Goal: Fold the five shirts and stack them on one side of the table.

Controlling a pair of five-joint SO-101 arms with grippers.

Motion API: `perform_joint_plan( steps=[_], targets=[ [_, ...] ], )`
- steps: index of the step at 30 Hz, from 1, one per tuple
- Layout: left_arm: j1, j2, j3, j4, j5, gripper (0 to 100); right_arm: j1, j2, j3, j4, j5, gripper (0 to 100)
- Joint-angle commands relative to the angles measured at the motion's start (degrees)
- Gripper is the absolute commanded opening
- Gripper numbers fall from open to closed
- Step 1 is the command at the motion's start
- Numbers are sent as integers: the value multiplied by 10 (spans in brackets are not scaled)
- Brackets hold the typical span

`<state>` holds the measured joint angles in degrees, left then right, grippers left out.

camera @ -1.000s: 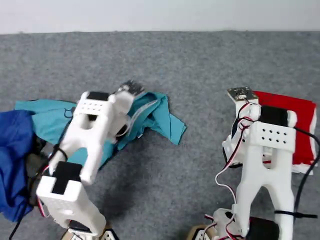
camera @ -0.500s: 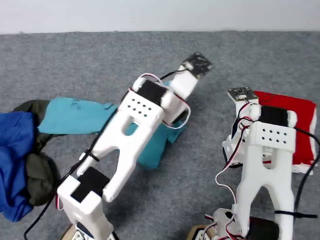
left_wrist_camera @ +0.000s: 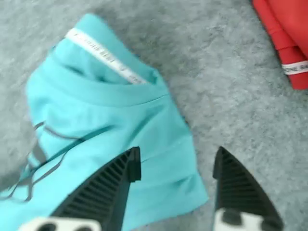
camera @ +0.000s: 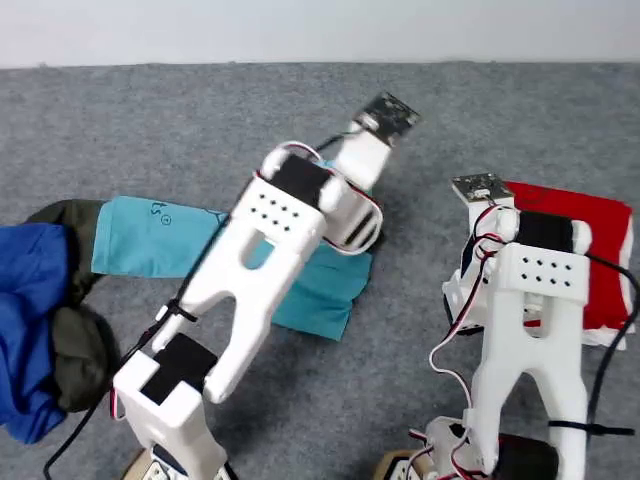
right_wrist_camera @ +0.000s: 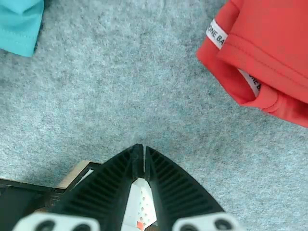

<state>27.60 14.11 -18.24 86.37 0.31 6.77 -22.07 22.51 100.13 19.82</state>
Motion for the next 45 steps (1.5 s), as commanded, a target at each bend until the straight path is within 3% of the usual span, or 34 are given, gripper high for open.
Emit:
perform_joint_plan(
  steps=[1, 7, 14, 21, 33, 45],
  targets=[
    [-49, -11, -62, 48, 11, 261, -44, -14, -4, -2, -3, 13],
    [-193, -11, -145, 138, 8, 223, -201, -14, -4, -2, -4, 66],
    [-375, -11, -152, 143, 8, 194, -332, 27, -2, -74, -4, 102],
    [-484, -11, -152, 143, 8, 194, -427, 187, -45, -123, -6, 216],
    [-572, -11, -118, 143, -25, 191, -463, 417, -236, -129, -4, 217],
    [-603, -7, -117, 141, -49, 191, -435, 543, -246, -149, -7, 215]
  ],
)
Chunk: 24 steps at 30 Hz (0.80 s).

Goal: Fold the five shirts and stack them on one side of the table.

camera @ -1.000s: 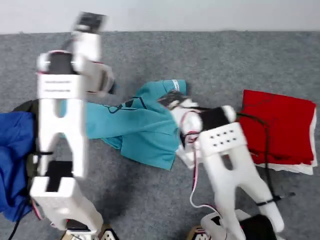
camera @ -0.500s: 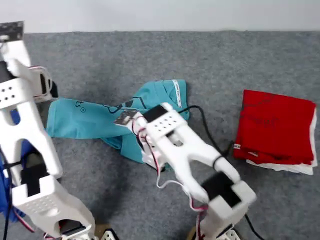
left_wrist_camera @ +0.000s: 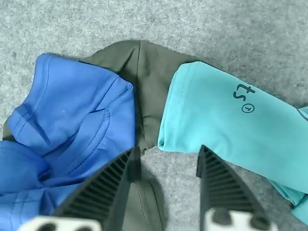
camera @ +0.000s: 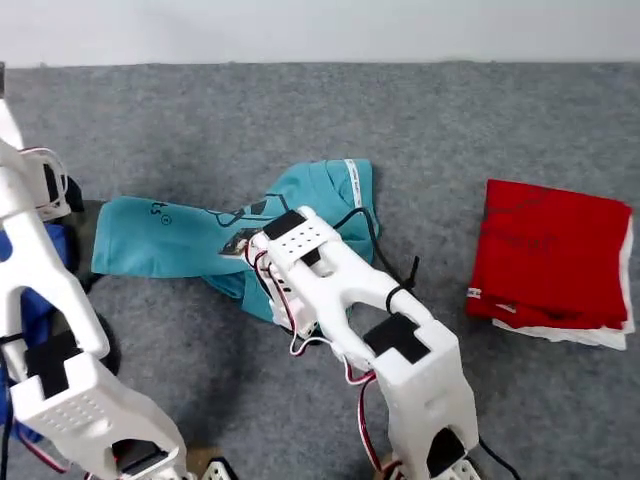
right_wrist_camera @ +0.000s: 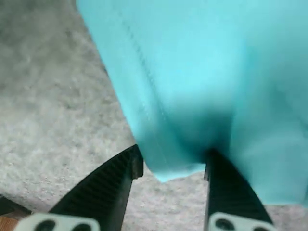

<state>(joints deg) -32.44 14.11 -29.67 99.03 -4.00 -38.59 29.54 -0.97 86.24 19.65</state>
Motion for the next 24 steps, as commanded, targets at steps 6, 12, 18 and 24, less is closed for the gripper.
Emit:
perform_joint_plan(
  steps=[6, 12, 18, 24],
  targets=[
    [-2, -5, -3, 14, -6, 191, 30, 45, -11, -5, -1, 54],
    [-2, -4, -3, 14, -7, 191, 47, 43, -12, 32, 23, 9],
    [-1, -10, -3, 15, -30, 191, 137, -51, -12, 101, 37, 9],
    [-2, -10, -3, 15, -36, 191, 229, -211, -10, 167, 99, 9]
  ],
)
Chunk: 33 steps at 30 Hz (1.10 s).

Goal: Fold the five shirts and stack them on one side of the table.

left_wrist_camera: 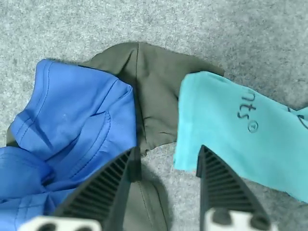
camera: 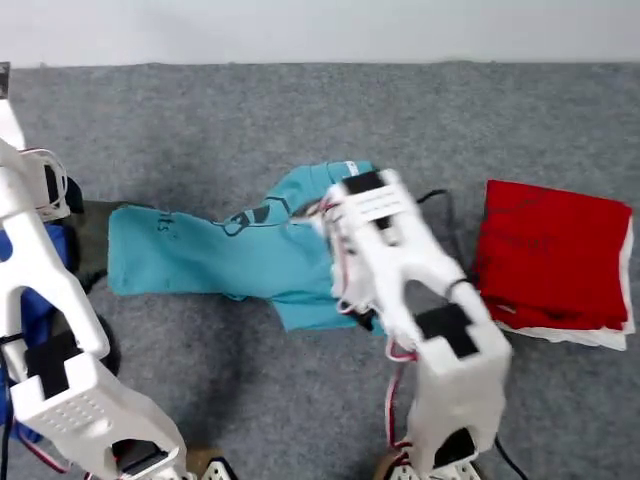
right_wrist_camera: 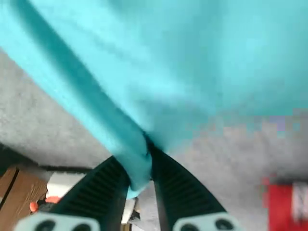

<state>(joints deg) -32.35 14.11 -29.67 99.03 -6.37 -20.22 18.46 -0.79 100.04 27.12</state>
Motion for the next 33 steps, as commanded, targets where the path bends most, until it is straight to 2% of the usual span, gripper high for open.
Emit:
perform_joint_plan(
  steps=[1, 8, 15, 19, 24, 31, 33],
  targets=[
    [-3, -10, -3, 15, -22, 191, 64, -128, -10, 29, 29, 9],
    [1, -11, 12, 16, -107, 191, 154, -272, 66, 29, 78, 9],
    [40, -11, 162, 16, -279, 191, 155, -298, 108, 27, 73, 9],
    [76, -6, 244, 15, -337, 197, 154, -298, 109, 25, 59, 9],
    [123, -4, 303, -18, -344, 254, 154, -298, 109, 22, 57, 9],
    [178, -4, 408, -119, -341, 260, 154, -300, 109, 22, 57, 9],
    [180, -3, 431, -161, -316, 260, 155, -302, 110, 17, 57, 9]
  ],
)
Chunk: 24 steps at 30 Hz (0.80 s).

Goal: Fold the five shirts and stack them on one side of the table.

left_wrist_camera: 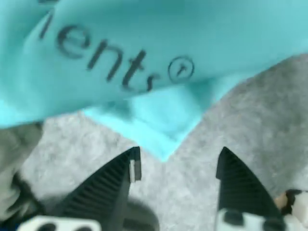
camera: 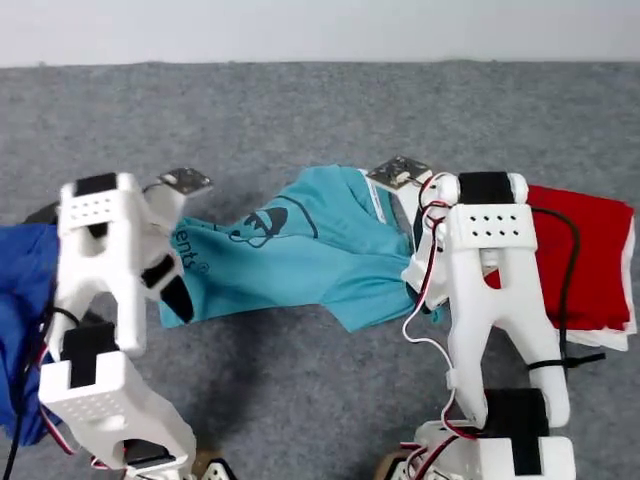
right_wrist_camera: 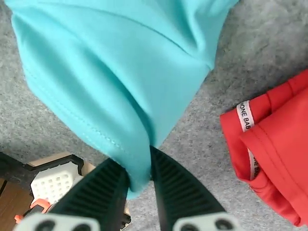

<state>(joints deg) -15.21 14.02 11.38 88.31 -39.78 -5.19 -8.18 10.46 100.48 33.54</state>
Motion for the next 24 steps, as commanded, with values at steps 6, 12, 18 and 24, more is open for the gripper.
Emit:
perform_joint_plan(
  steps=[6, 12, 18, 24],
  targets=[
    [6, 7, 44, -112, 33, 260, 7, -36, -4, 11, -7, 9],
    [4, 103, -11, -98, 56, 258, 7, -36, -5, 11, -7, 9],
    [2, 185, -94, -37, 65, 209, 6, -36, -6, 10, -7, 9],
    [25, 182, -115, 3, 66, 31, 7, -37, -18, 17, -9, 9]
  ],
)
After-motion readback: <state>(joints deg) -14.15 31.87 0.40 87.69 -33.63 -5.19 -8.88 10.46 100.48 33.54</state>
